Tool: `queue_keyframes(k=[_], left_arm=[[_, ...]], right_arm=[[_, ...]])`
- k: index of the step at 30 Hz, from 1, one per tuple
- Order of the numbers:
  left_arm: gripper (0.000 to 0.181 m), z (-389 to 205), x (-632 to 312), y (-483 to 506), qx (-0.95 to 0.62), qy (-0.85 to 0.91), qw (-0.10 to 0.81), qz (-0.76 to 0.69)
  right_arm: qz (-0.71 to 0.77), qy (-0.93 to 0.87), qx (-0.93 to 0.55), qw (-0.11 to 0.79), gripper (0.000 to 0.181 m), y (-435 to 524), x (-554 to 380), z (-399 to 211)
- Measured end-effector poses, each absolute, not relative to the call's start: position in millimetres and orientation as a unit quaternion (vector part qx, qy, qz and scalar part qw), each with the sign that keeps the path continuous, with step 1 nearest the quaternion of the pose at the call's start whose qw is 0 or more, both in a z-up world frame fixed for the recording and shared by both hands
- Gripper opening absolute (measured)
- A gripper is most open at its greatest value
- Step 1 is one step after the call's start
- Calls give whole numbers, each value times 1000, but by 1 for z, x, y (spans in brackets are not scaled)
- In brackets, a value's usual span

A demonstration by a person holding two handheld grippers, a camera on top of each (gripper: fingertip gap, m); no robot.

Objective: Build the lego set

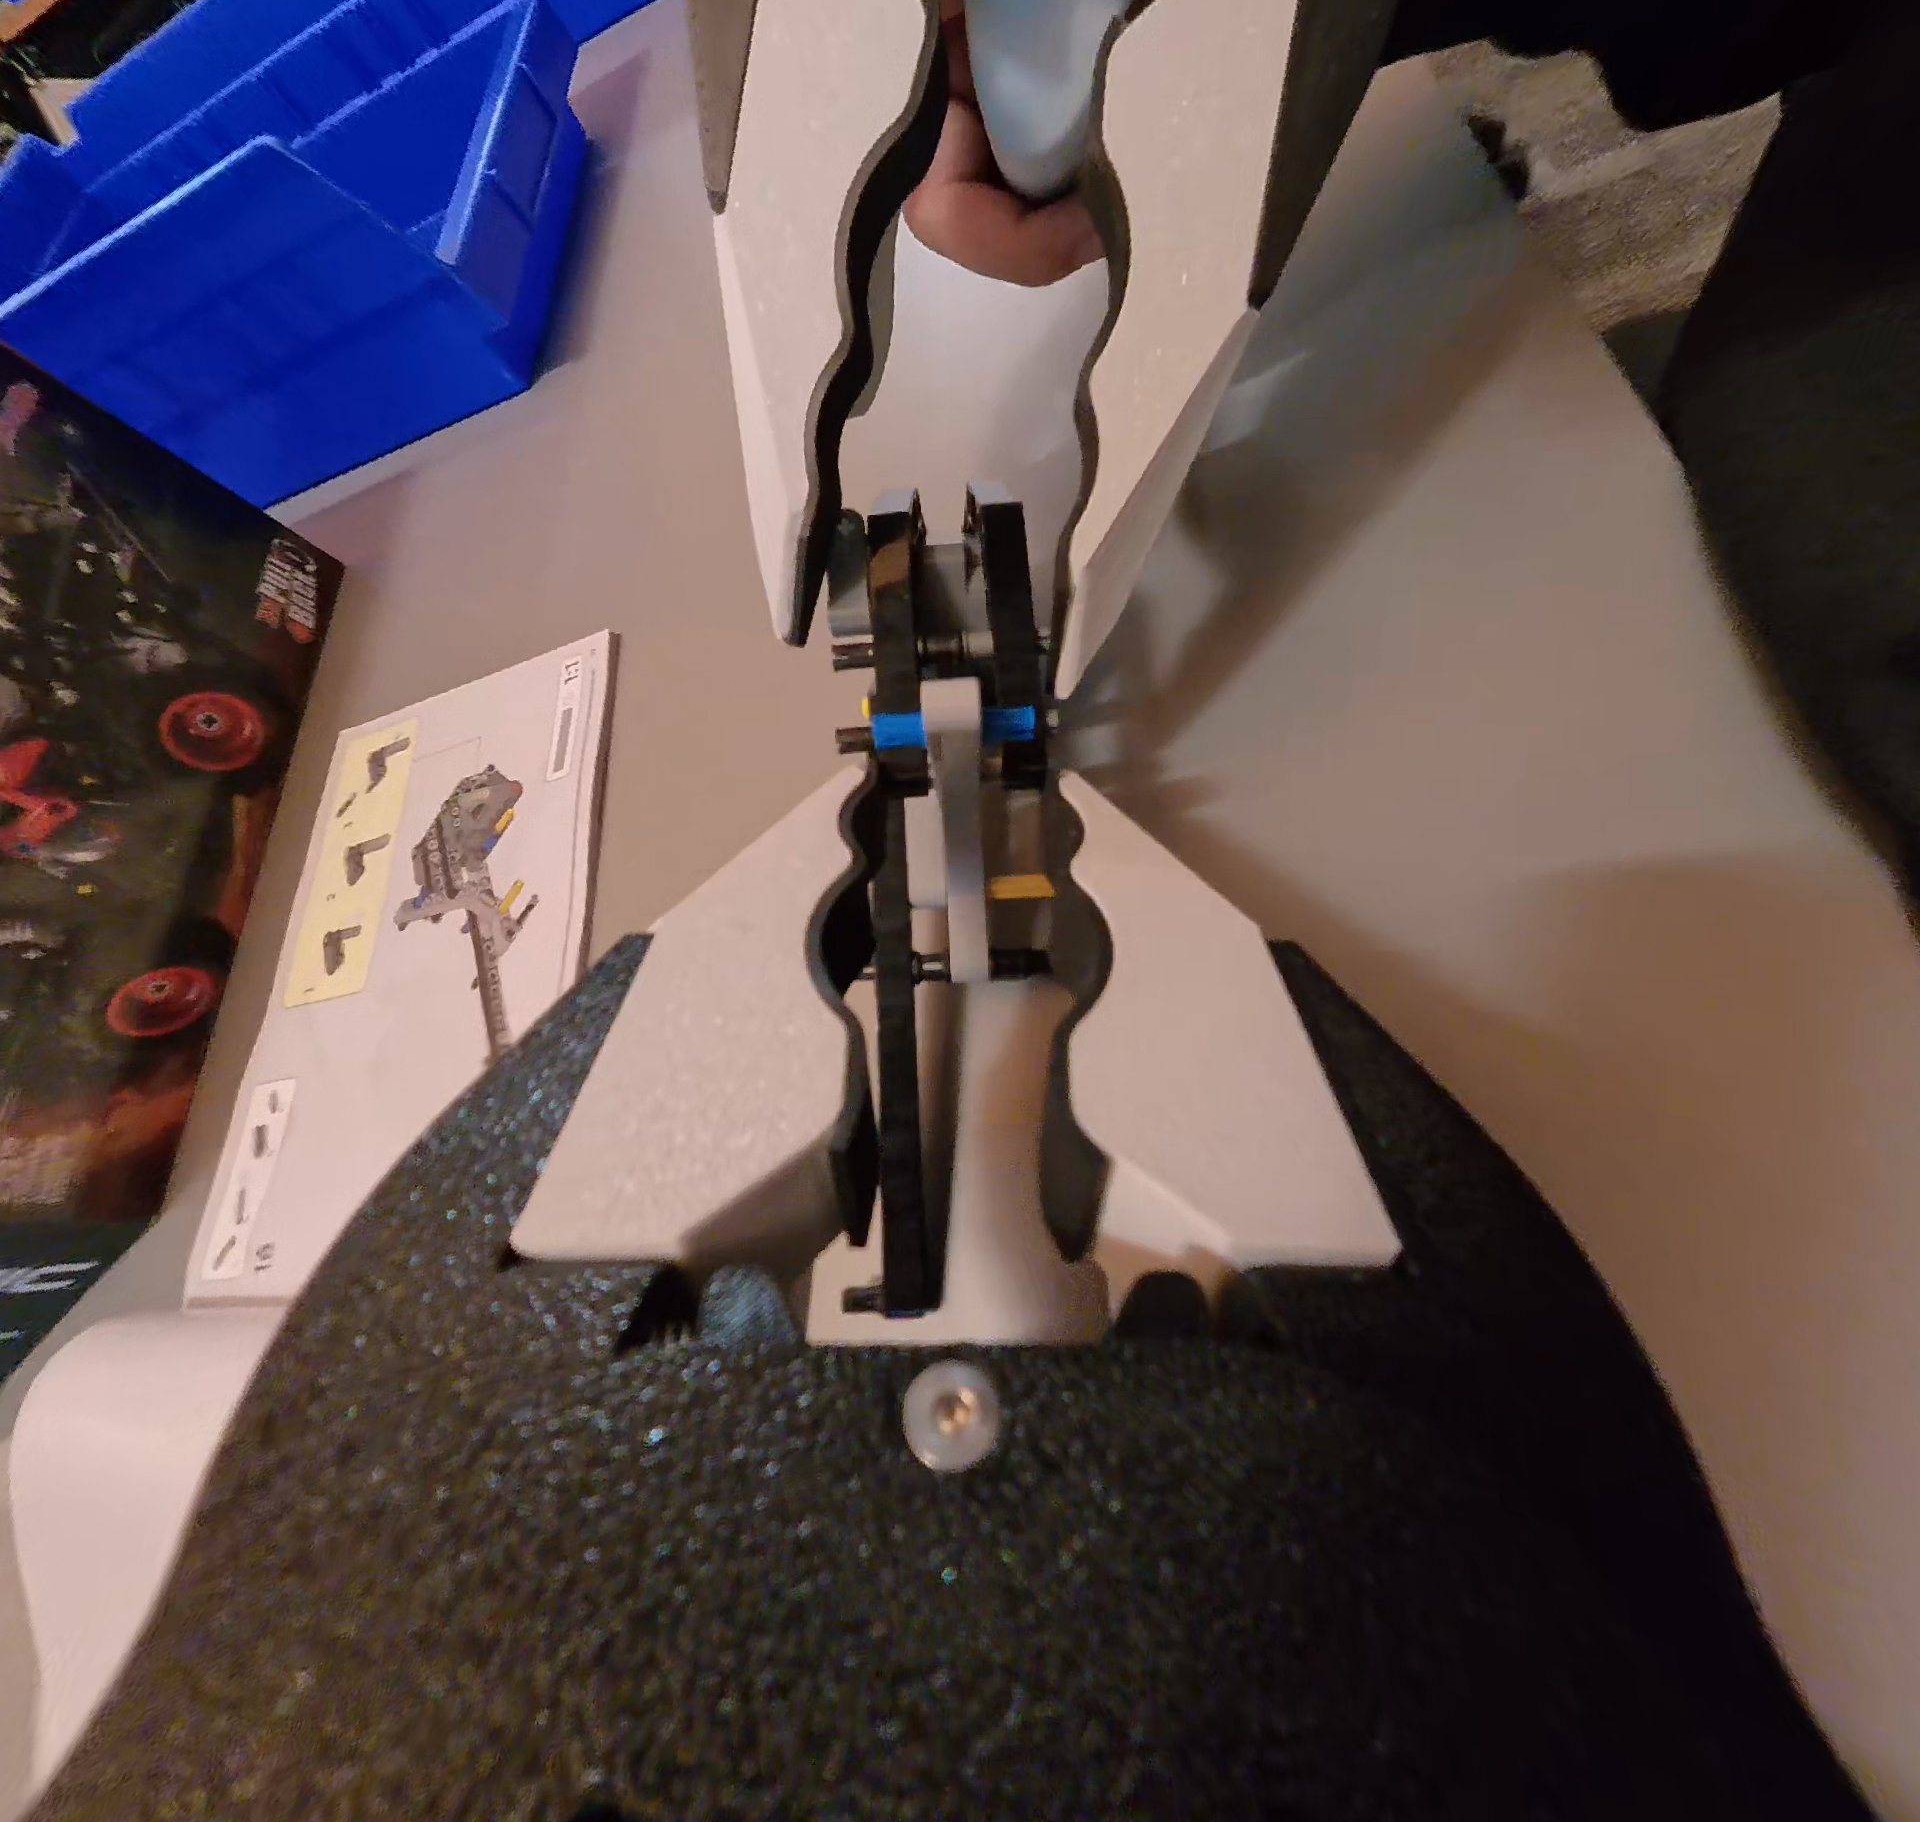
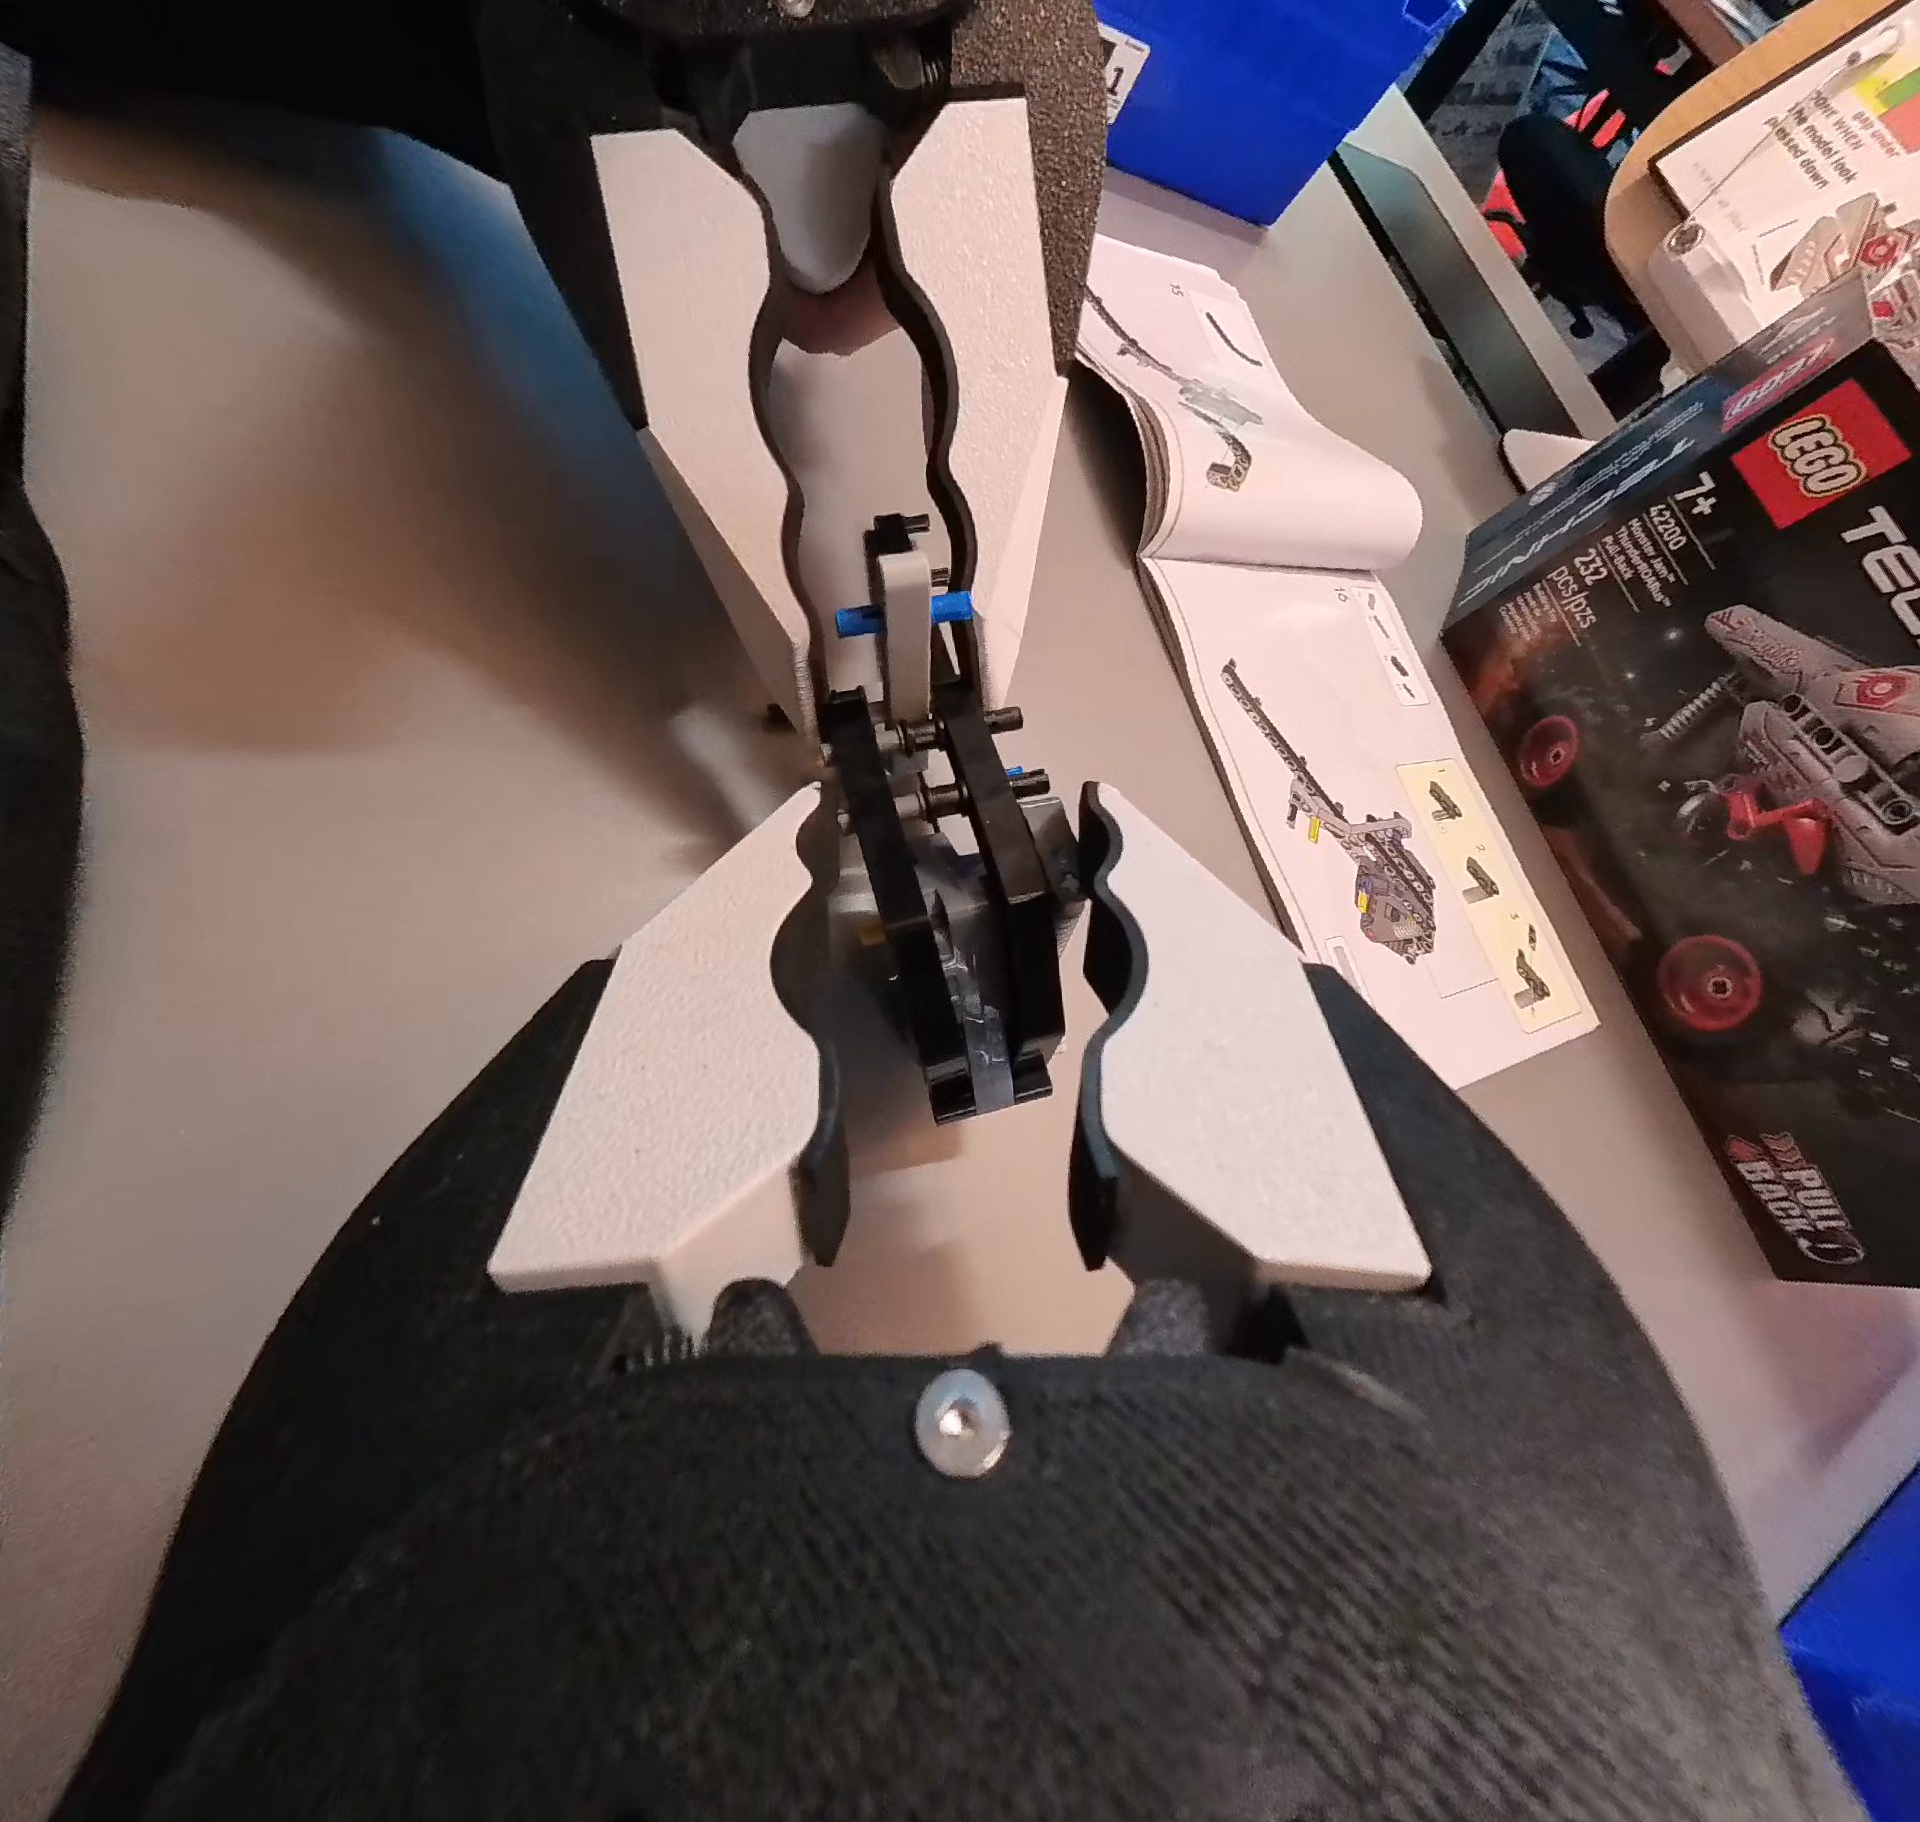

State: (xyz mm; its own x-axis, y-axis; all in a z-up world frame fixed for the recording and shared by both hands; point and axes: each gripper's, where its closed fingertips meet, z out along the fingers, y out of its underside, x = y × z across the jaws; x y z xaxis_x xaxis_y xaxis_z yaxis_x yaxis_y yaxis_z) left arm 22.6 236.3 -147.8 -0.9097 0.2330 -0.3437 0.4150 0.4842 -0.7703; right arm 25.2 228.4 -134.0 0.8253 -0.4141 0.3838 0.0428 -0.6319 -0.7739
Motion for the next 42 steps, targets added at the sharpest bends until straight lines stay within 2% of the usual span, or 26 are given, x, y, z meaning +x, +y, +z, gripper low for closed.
queue_keyframes(k=[1, 7, 24, 31, 34, 36, 38, 42], left_arm=[[27, -148, 21, 237, 183, 857, 78, -475], [32, -145, 21, 238, 170, 855, 11, -490], [27, -144, 35, 234, 111, 862, -28, -494], [41, -147, 32, 233, 109, 866, -46, -486], [38, -148, 32, 232, 111, 867, -41, -484], [28, -148, 32, 231, 114, 866, -34, -485], [28, -148, 33, 231, 116, 866, -25, -485], [28, -148, 33, 230, 120, 865, -26, -487]], right_arm=[[-274, 108, -860, 417, 45, 228, 25, -134], [-253, 125, -850, 444, 45, 230, 27, -132], [-208, 170, -826, 496, 43, 217, 38, -125], [-206, 178, -819, 506, 44, 217, 44, -125], [-200, 175, -816, 513, 44, 216, 43, -124], [-195, 167, -816, 517, 45, 215, 40, -124], [-200, 169, -820, 509, 53, 210, 41, -126], [-184, 161, -824, 511, 51, 207, 35, -127]])
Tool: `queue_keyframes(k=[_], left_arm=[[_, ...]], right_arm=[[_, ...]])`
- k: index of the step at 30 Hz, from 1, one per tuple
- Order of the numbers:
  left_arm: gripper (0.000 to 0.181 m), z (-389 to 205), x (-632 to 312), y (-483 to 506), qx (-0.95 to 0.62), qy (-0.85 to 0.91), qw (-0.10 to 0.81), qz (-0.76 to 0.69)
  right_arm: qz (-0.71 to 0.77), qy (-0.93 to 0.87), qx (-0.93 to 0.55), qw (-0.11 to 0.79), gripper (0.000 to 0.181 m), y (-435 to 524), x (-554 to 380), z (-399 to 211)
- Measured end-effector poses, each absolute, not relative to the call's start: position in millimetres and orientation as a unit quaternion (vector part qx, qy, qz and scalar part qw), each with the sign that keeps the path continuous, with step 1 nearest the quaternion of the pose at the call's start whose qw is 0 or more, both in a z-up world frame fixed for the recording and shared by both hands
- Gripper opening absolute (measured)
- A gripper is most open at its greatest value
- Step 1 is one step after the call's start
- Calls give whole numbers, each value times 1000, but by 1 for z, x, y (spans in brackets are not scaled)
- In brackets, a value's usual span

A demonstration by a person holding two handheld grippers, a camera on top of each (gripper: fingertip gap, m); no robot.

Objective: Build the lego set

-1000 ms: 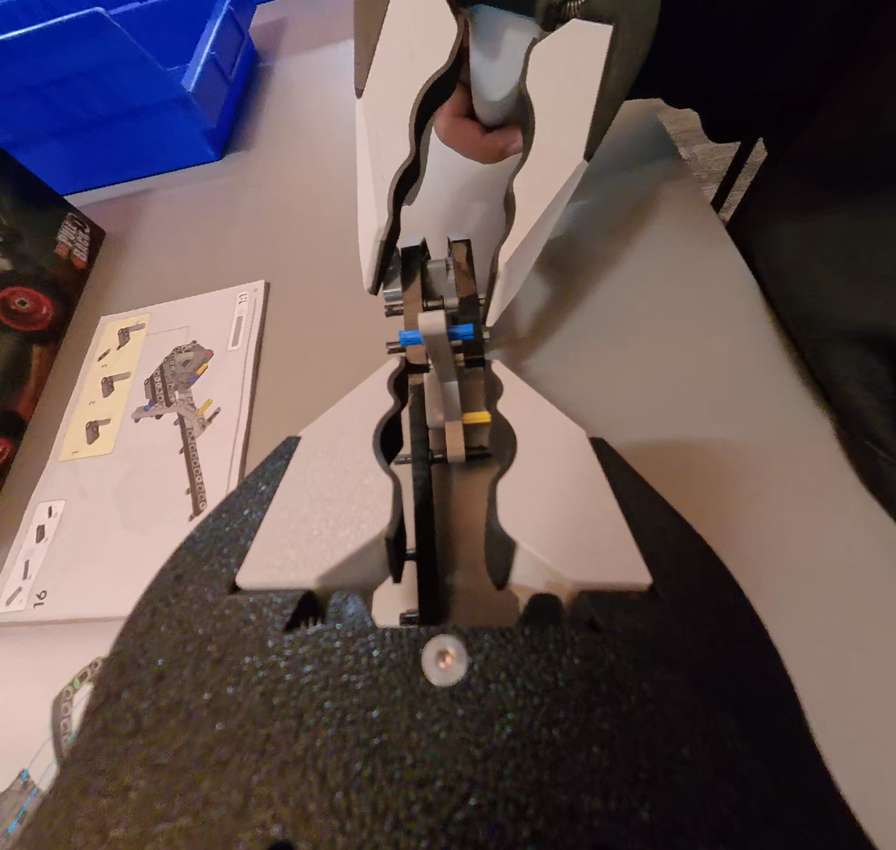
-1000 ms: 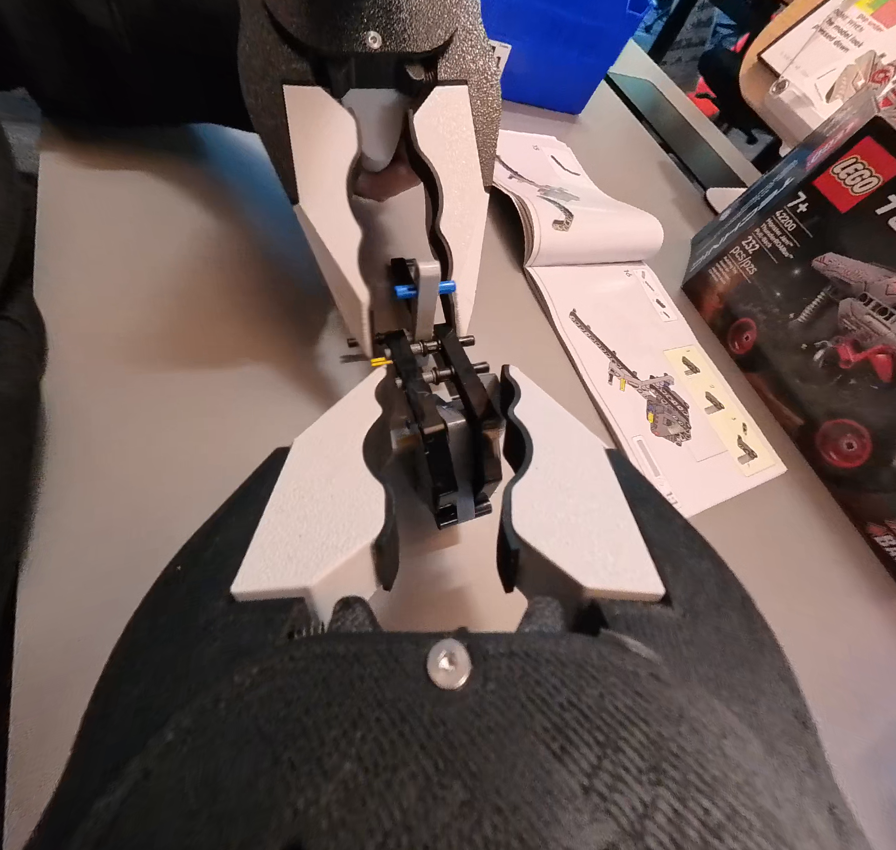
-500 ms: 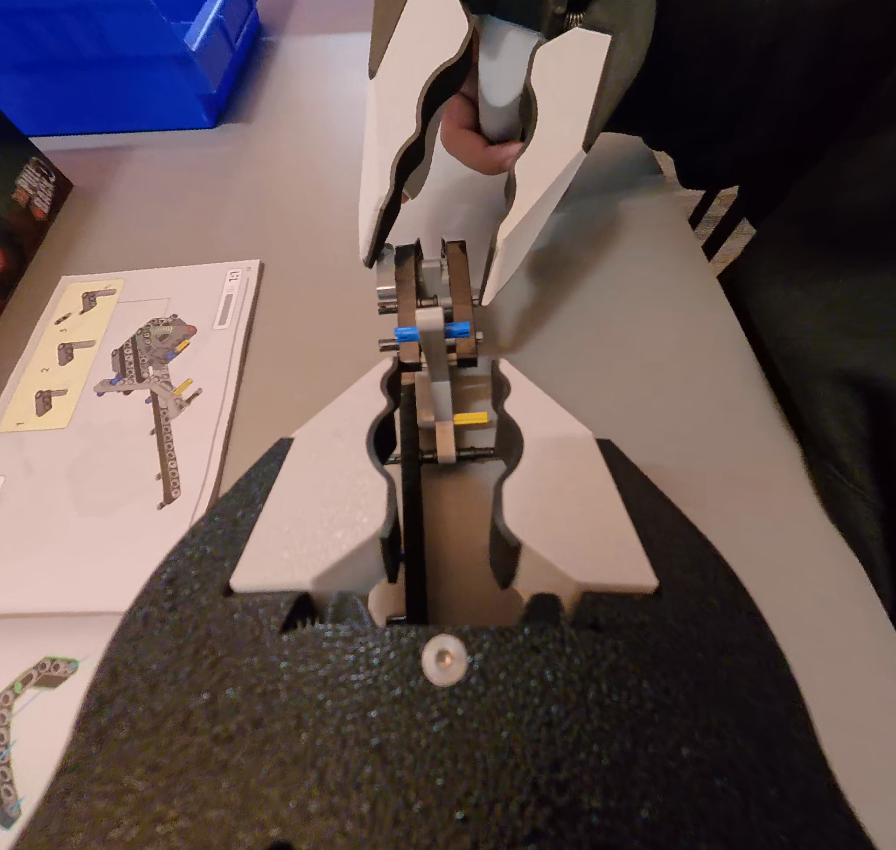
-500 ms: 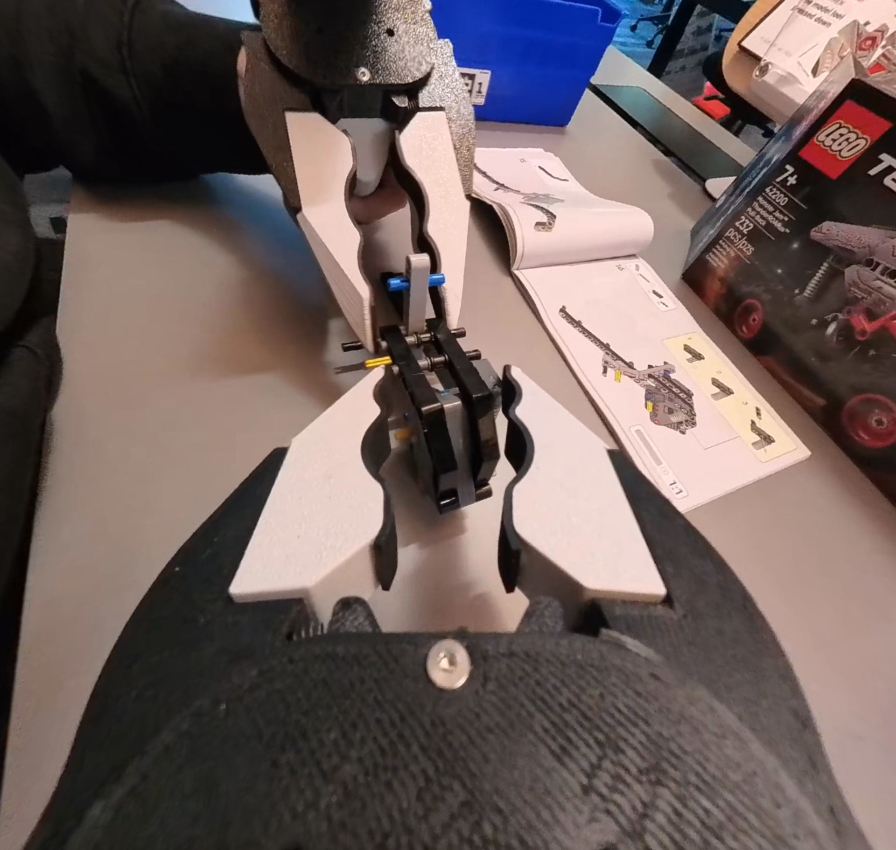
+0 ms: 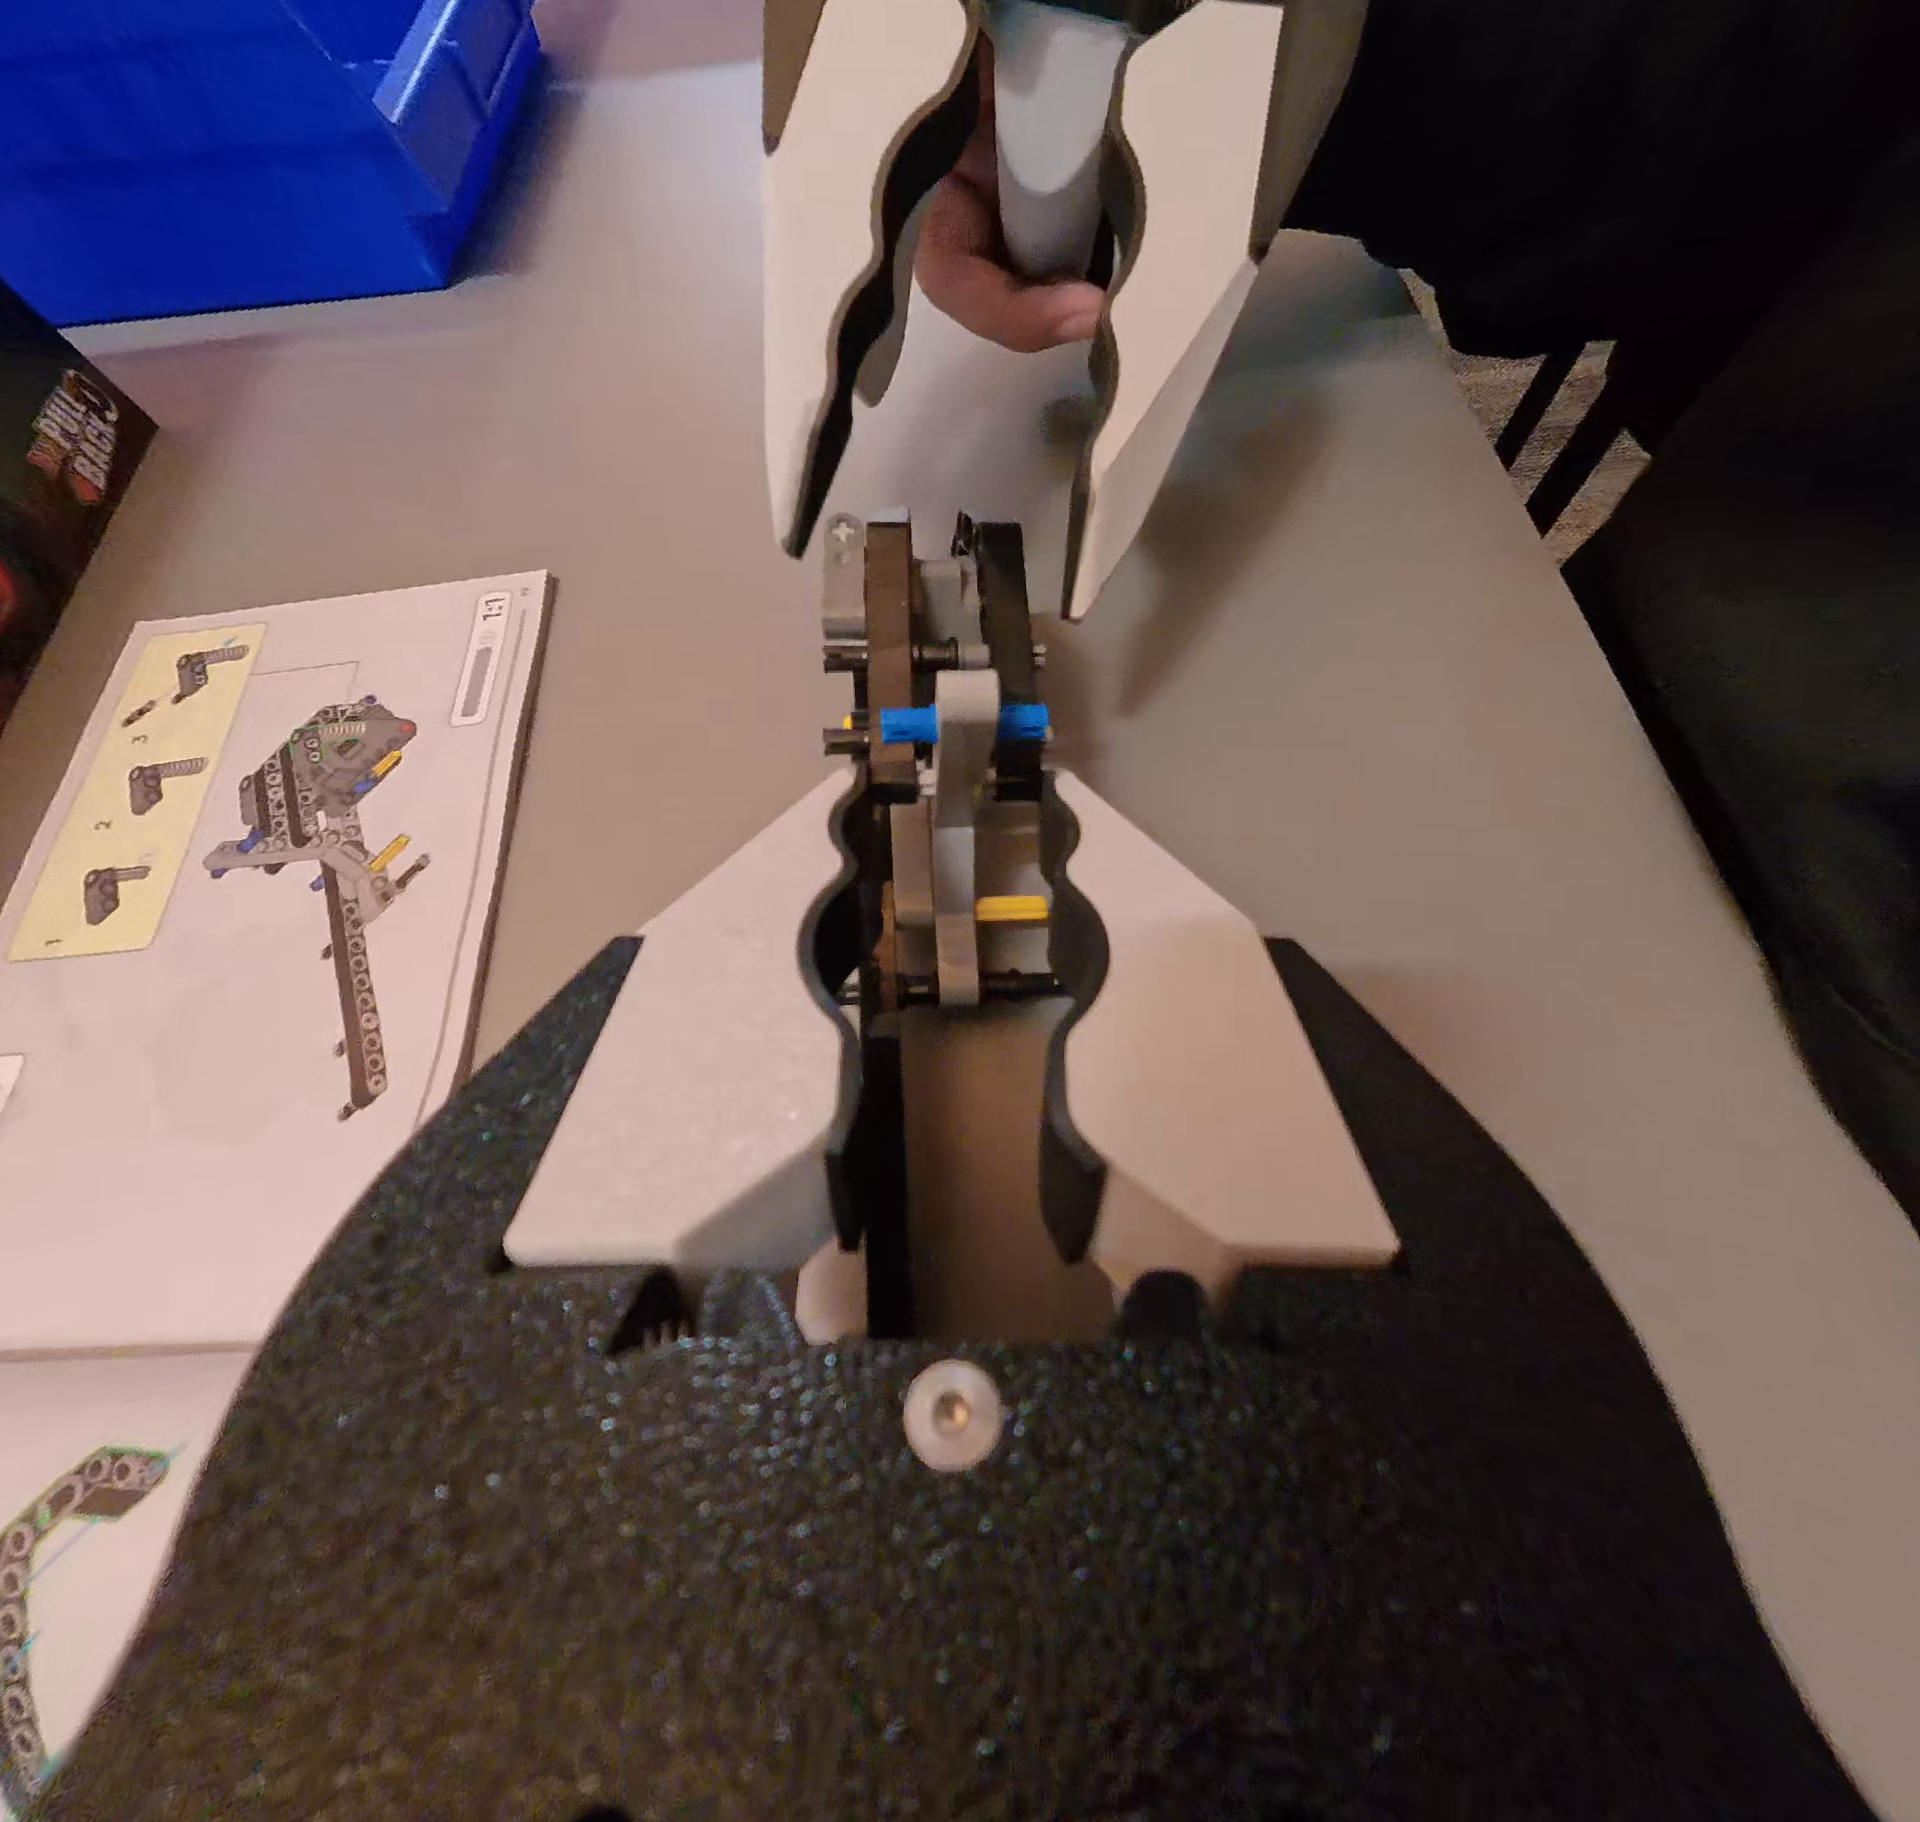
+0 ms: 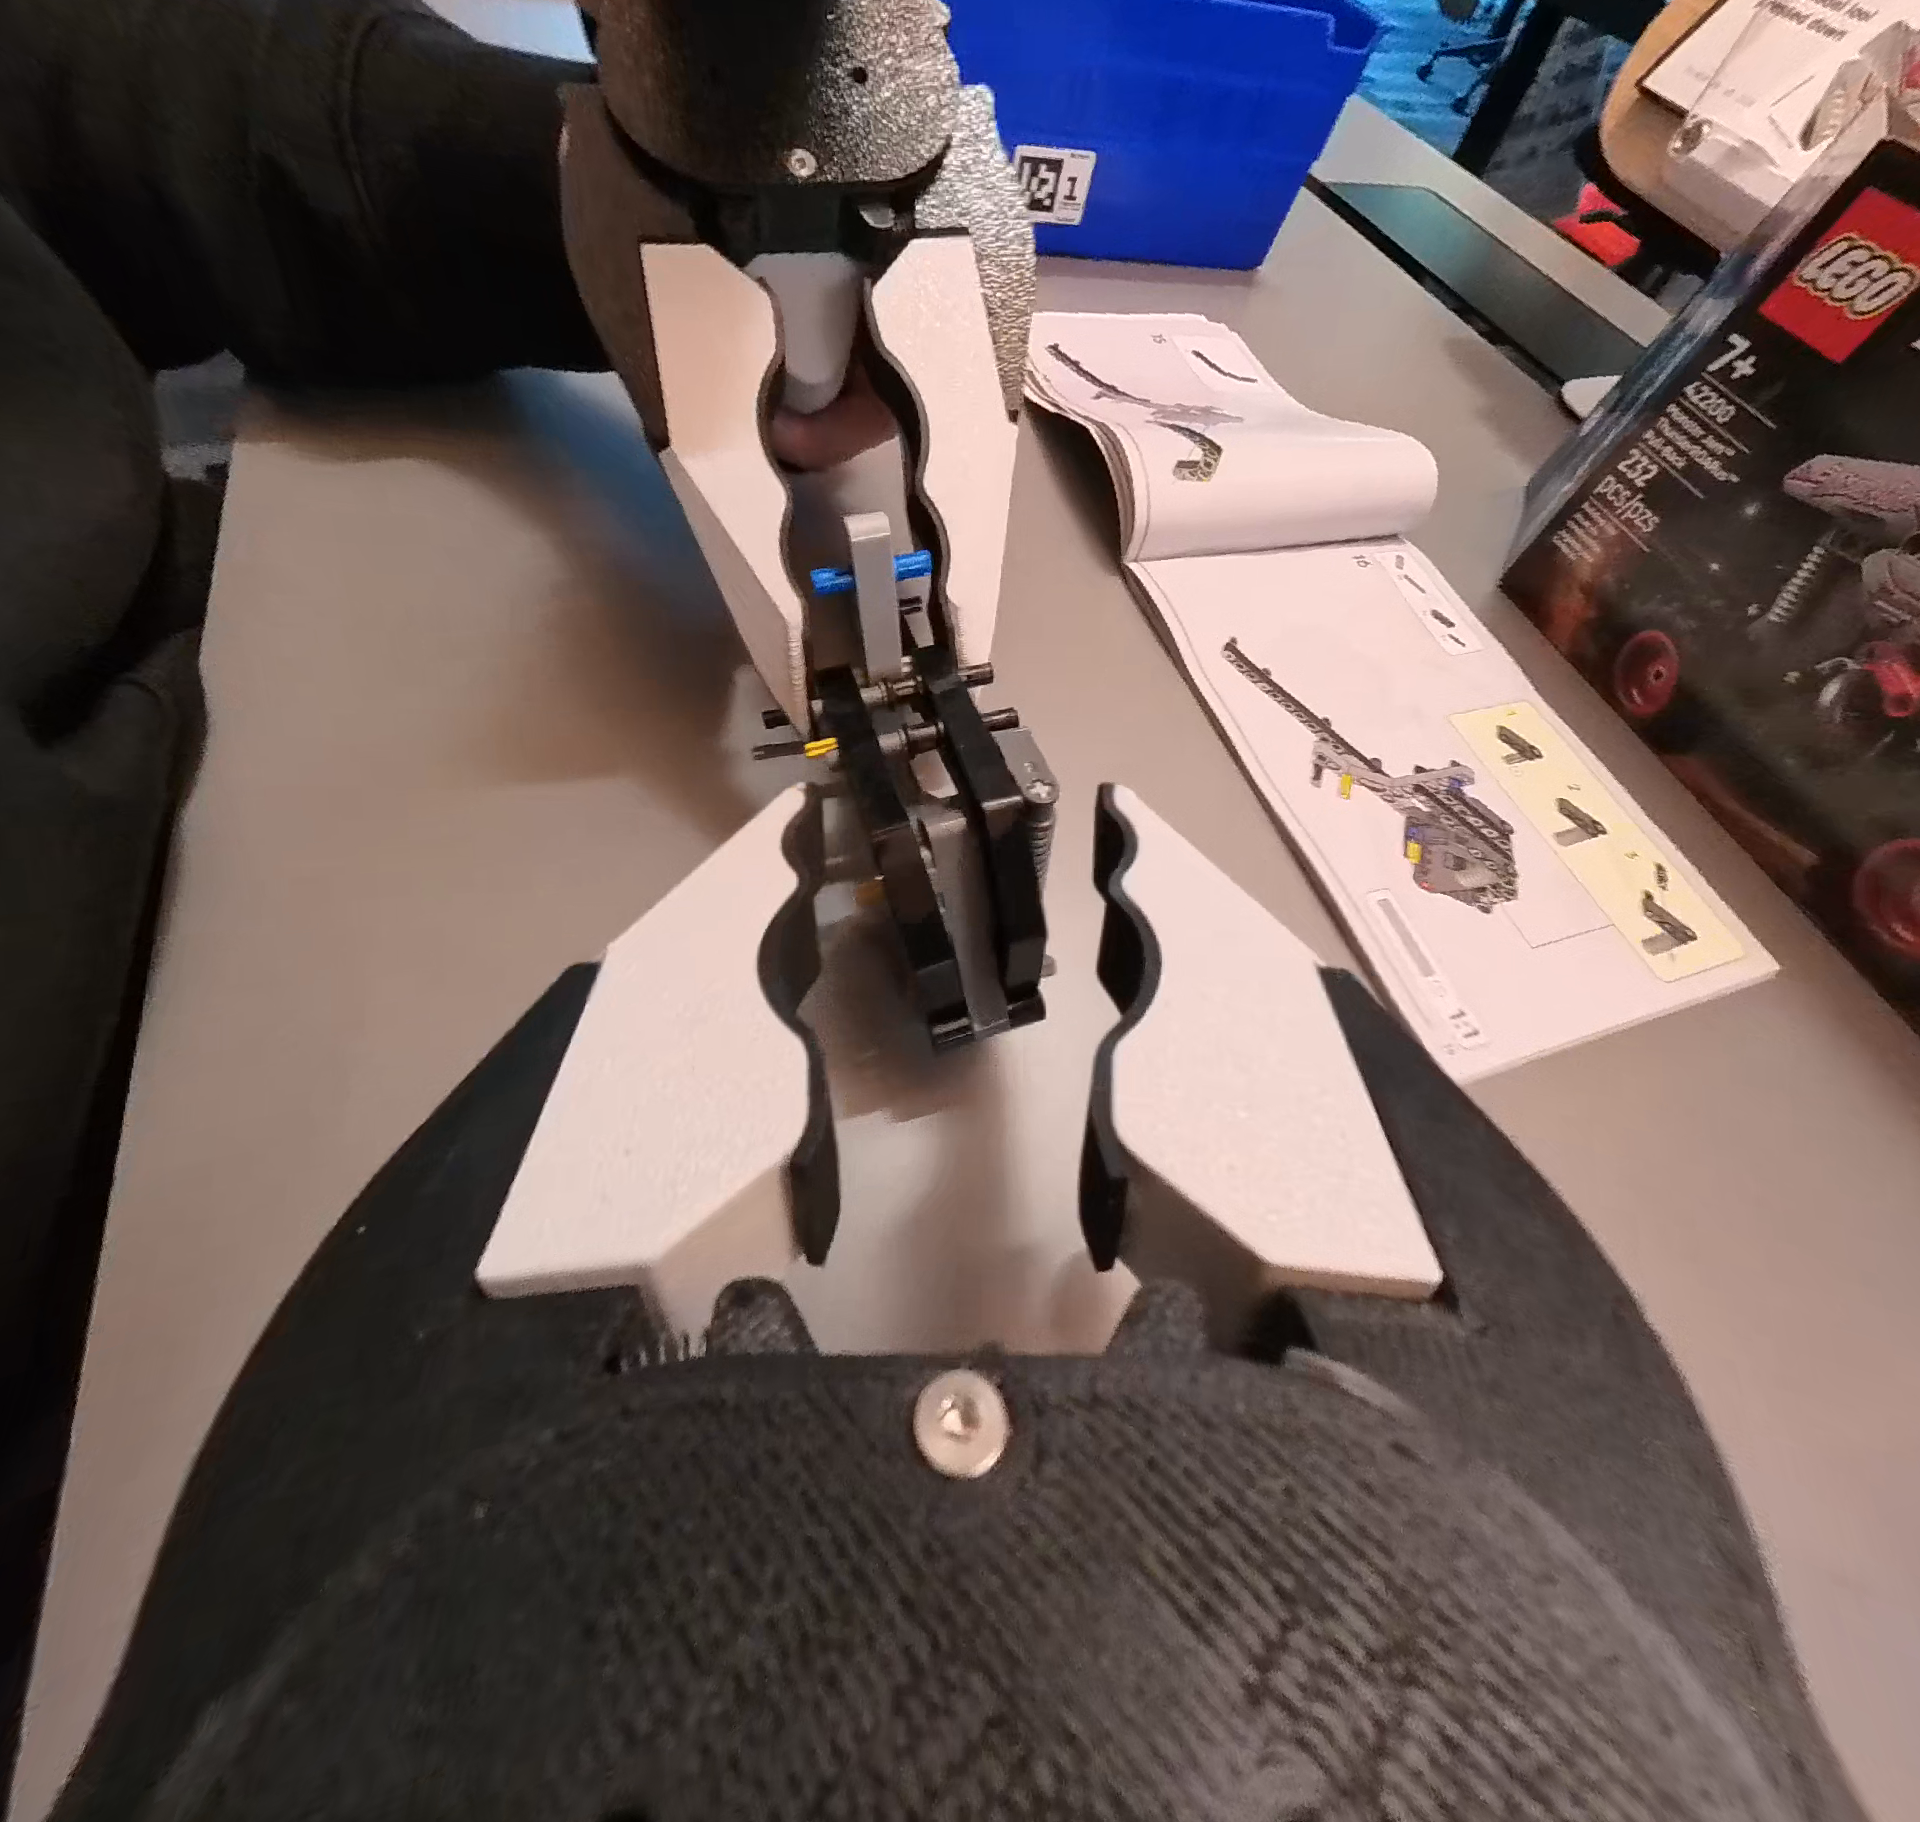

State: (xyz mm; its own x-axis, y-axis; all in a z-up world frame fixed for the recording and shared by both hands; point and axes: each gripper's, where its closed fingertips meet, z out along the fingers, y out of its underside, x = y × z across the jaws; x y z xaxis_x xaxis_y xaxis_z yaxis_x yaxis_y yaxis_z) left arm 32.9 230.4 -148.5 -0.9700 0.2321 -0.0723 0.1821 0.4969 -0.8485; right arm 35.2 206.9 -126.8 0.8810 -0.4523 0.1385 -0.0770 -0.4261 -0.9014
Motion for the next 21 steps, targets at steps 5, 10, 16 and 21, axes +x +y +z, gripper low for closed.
queue_keyframes(k=[5, 10, 16, 21], left_arm=[[28, -149, 29, 232, -151, -865, 36, 476], [28, -150, 27, 233, -174, -866, 74, 463], [29, -150, 25, 230, -191, -853, 83, 479], [28, -149, 25, 228, -199, -843, 60, 496]], right_arm=[[-202, 118, -842, 485, 48, 212, 31, -136], [-218, 106, -841, 484, 40, 214, 33, -135], [-206, 114, -838, 492, 40, 214, 33, -135], [-206, 116, -836, 495, 42, 217, 33, -135]])
